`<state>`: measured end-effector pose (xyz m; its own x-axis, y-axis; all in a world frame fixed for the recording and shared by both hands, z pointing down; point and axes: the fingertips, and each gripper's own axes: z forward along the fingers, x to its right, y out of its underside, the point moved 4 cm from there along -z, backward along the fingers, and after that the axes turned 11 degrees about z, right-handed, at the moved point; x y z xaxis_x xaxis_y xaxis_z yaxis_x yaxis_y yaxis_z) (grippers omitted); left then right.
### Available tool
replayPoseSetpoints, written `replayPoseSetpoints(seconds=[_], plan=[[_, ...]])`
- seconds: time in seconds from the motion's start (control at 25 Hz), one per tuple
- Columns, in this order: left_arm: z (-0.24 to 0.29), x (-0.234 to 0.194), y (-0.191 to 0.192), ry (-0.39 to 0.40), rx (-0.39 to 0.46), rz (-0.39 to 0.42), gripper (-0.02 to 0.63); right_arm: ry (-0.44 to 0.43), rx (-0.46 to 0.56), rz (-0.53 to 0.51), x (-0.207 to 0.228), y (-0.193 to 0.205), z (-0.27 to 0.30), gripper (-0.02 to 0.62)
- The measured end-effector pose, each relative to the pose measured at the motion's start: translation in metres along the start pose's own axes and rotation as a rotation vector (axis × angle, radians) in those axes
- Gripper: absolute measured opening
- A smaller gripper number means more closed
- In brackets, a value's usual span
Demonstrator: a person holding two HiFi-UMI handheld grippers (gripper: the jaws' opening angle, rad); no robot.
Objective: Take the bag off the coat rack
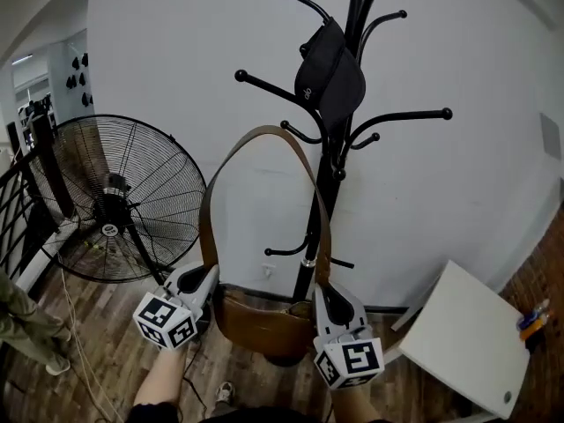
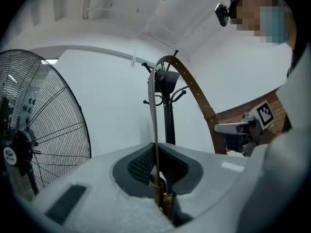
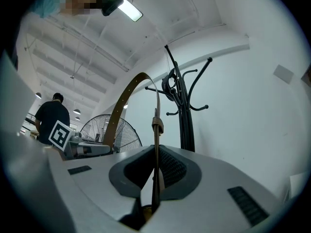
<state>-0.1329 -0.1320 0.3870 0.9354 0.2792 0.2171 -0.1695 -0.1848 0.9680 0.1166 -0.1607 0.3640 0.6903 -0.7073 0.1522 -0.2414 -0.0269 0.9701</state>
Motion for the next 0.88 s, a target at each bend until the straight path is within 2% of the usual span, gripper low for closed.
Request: replayPoseSetpoints(seconds=[0.4,0.88], plan=[[-0.016,0.048,0.023,0.006,-0.041,-0.022,0.017,0.034,-0.058,0.039,0.021,0.028,-0.036,0.025],[-0.026,0.093,0.056,0.028,-0.110,-0.103,0.017,0.076,-0.127,0.074,0.041,0.056,-0.068,0.025]])
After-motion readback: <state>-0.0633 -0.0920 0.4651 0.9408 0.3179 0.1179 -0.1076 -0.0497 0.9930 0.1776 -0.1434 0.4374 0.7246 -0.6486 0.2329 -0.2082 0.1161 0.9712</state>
